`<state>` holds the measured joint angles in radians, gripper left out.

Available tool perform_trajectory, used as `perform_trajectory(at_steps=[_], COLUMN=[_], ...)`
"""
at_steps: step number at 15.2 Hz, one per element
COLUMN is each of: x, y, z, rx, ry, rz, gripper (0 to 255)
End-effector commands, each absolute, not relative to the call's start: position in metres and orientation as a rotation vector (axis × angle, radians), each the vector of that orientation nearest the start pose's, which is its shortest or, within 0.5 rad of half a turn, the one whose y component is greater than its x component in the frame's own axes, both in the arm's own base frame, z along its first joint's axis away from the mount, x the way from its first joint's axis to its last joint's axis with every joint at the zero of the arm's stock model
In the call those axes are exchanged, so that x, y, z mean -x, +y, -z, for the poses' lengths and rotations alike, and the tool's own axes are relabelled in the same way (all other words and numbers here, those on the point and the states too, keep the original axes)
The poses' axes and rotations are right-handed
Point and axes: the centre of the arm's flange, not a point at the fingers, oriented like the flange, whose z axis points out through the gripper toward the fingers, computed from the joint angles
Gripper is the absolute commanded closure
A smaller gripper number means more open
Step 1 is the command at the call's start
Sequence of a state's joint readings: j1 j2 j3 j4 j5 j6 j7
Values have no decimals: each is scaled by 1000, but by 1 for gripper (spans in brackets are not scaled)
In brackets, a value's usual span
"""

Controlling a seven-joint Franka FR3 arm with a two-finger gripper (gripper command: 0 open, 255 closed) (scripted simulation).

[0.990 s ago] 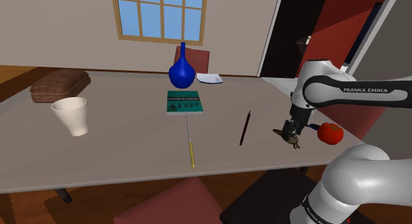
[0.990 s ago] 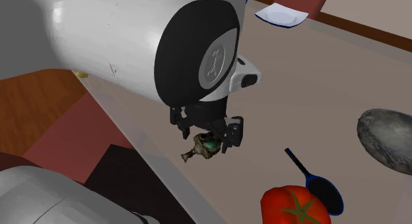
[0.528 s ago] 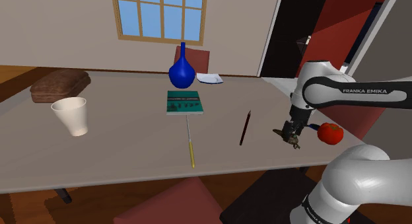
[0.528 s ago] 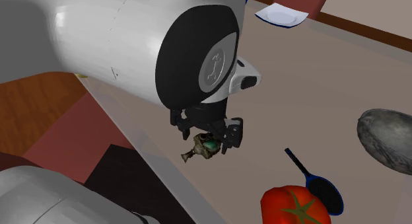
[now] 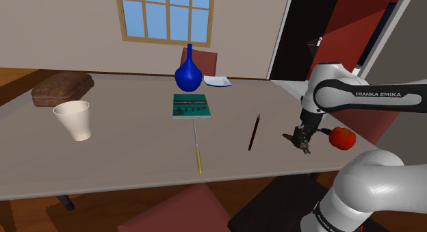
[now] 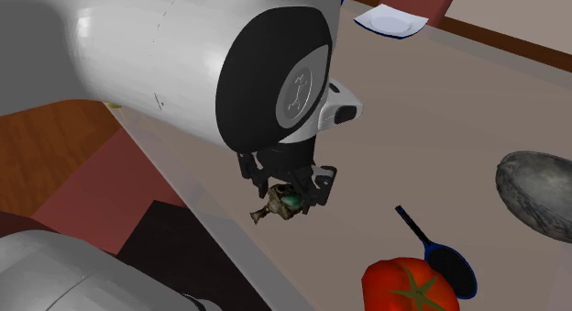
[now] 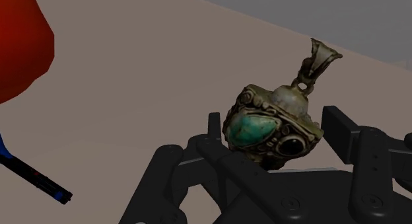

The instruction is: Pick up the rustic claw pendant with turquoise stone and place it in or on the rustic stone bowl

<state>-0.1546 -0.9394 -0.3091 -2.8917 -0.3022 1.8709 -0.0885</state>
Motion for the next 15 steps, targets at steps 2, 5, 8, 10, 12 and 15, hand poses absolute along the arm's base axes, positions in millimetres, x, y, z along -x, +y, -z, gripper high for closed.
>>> perform_trajectory(at_steps=[2, 5, 8, 10, 12, 15], x=[-234, -234, -234, -234, -234, -234], y=[-125, -125, -125, -125, -125, -125], z=[-395, -411, -427, -437, -448, -464], rx=[3147, 3147, 3147, 3147, 3147, 3147], ry=[215, 215, 215, 215, 215, 215], rz=[-151, -151, -151, -151, -151, -151], gripper=[255, 255, 255, 255, 255, 255])
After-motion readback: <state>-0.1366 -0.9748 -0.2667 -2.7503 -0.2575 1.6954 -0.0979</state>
